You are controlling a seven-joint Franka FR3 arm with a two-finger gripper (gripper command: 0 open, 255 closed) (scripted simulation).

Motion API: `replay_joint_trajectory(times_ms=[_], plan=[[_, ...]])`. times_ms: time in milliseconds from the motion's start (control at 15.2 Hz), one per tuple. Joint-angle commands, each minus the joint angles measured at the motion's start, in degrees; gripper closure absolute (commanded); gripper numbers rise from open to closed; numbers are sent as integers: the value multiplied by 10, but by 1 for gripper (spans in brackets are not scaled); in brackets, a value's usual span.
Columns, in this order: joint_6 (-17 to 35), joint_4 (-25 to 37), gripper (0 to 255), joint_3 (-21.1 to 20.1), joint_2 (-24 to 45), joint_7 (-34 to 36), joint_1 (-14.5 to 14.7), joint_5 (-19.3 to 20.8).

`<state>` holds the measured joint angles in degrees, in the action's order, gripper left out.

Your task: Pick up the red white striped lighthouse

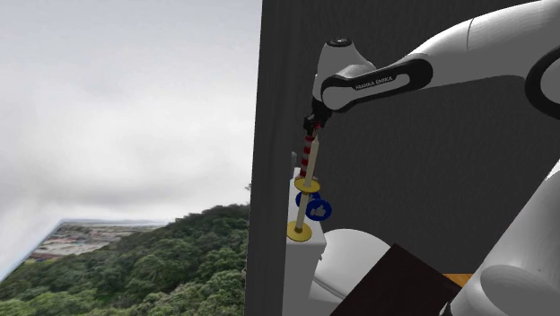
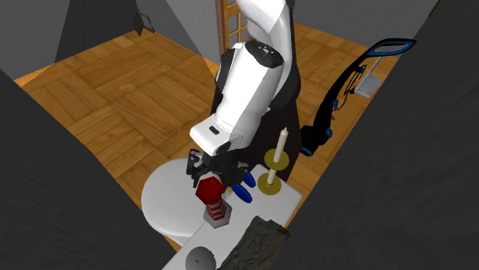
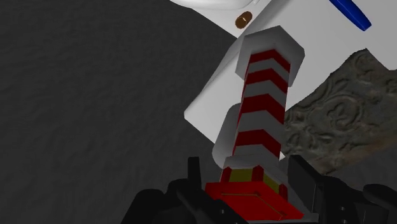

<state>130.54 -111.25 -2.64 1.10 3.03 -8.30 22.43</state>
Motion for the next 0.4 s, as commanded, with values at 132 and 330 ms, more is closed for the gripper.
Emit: replay_joint_trajectory(times_ms=[132,330], plan=[[-25,20,255,0,-8,-13,0,-9],[-33,27,255,-1,-9,-16,0,-11]])
